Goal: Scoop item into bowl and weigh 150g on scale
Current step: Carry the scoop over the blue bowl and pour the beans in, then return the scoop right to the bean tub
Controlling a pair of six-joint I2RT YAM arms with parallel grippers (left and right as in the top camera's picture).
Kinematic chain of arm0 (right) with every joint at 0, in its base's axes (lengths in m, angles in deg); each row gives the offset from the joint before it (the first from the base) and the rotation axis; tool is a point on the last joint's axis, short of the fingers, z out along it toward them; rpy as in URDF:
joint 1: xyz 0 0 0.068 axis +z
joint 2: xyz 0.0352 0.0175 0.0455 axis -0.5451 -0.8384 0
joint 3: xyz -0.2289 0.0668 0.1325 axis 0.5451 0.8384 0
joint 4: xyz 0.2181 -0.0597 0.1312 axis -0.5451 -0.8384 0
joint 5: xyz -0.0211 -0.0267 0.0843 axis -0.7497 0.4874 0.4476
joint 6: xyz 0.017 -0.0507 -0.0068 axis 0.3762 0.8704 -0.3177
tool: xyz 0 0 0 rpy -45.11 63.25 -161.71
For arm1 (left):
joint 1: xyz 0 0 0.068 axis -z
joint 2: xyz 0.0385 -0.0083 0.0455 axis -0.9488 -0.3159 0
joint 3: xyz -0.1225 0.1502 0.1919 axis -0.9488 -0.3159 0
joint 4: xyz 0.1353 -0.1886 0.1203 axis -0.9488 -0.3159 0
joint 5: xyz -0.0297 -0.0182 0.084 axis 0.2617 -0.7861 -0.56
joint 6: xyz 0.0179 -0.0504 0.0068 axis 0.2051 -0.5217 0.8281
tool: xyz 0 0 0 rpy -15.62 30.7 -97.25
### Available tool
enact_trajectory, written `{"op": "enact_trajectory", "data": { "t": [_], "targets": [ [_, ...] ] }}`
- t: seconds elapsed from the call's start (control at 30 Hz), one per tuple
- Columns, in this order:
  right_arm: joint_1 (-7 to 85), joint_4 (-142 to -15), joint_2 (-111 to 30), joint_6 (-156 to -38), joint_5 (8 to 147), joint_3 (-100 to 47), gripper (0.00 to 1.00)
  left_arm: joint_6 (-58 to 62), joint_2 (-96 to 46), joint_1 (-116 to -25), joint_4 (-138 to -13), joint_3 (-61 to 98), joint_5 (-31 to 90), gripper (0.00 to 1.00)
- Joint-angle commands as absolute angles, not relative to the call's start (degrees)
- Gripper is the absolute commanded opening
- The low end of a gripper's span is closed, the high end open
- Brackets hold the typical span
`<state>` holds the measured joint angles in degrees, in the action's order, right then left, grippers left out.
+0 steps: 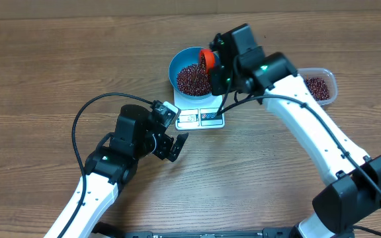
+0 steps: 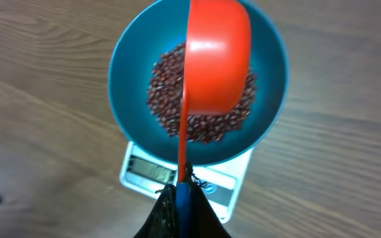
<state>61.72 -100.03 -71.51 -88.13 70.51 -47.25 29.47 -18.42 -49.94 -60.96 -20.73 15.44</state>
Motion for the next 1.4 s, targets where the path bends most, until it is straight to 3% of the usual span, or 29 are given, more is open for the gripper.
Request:
{"op": "enact_trajectory", "data": {
  "t": [0.0, 0.4, 0.83, 1.03, 1.37],
  "targets": [
    [64.4, -100.1, -71.3, -85.7, 58.8, -49.5, 0.04, 28.9, -18.6, -50.2, -60.9, -19.5, 16.1, 1.00],
    [71.6, -100.2, -71.3, -81.8, 41.2, -49.5, 0.04, 28.9, -18.6, -50.2, -60.9, -19.5, 16.1, 1.00],
    [70.3, -98.9, -69.9, -81.2, 47.1, -49.6, 0.04, 28.9, -18.6, -50.2, -60.9, -19.5, 16.1, 1.00],
    [63.3, -99.1, -64.5, -81.6, 60.0, -49.6, 0.04, 28.9, -18.6, -50.2, -60.9, -19.5, 16.1, 1.00],
    [40.9, -106.1, -55.6, -83.0, 72.6, -49.5, 0.04, 28.9, -18.6, -50.2, -60.9, -19.5, 16.1, 1.00]
  ]
}}
